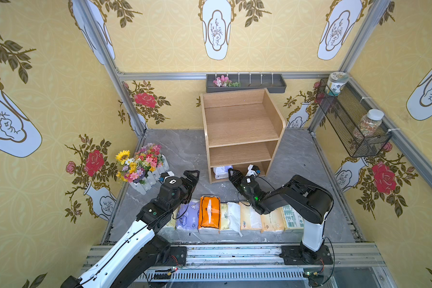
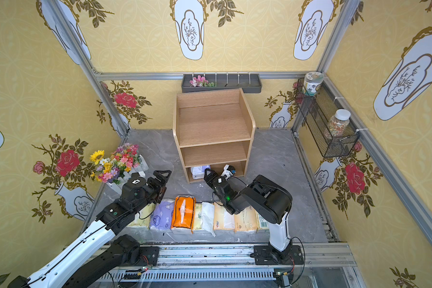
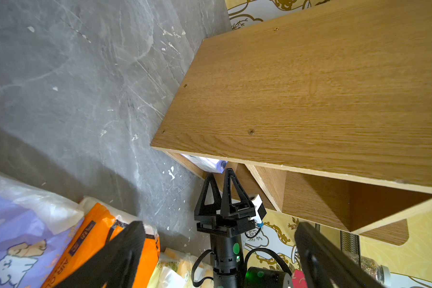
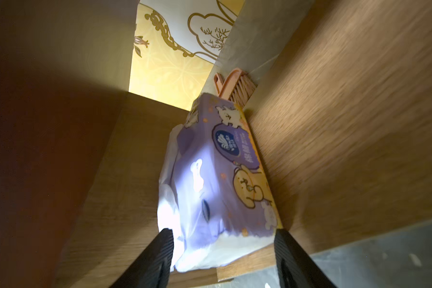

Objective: Remove the tissue boxes from the shelf
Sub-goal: Pick up a box of tissues from the shelf.

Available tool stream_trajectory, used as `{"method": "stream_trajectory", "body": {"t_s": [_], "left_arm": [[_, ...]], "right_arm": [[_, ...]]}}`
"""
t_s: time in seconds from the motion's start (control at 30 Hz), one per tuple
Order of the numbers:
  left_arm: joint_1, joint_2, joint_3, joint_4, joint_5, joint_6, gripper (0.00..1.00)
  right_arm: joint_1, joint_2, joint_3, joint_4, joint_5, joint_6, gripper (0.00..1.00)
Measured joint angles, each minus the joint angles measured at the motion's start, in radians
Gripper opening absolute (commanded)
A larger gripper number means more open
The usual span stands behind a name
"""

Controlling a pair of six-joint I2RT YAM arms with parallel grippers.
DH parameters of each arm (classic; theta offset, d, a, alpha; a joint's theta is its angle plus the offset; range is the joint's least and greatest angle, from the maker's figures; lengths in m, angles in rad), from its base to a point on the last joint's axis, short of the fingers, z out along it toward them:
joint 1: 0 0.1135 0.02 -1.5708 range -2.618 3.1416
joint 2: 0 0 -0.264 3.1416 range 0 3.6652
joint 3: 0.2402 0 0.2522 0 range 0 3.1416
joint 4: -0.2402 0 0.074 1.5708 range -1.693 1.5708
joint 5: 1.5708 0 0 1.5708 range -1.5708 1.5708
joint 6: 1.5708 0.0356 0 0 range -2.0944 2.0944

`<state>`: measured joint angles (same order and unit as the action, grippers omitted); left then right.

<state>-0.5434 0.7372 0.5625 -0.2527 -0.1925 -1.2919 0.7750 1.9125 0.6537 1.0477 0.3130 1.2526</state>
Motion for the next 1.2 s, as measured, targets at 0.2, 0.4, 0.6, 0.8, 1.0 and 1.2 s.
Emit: {"method": "stream_trajectory", "body": {"t_s": [0.2,0.4,0.6,0.8,1.0,1.2], "left_arm": [[0.000,0.011,-0.002,0.019,0.010,-0.018,1.00],[0.000,0.013,-0.019,0.021,0.014,-0.027,1.00],[0.000,0.018,-0.034,0.029,0.032,-0.043,1.00],[0.000,0.018,-0.035,0.043,0.039,-0.043,1.00],[0.000,0.015,-0.040,0.043,0.039,-0.044,1.00],[0.000,0.008,-0.040,0.042,0.039,-0.044,1.00]], "right_arm": [[-0.010,0.000,0.002,-0.016,0.023,0.011,0.66],[-0.016,0.010,0.045,-0.035,0.014,-0.005,0.63],[-0.023,0.052,0.068,-0.030,-0.003,-0.020,0.56],[-0.035,0.098,0.078,-0.002,-0.024,-0.019,0.48],[-0.045,0.138,0.094,0.051,-0.039,0.000,0.23],[-0.049,0.134,0.079,0.080,-0.050,0.011,0.07]]}}
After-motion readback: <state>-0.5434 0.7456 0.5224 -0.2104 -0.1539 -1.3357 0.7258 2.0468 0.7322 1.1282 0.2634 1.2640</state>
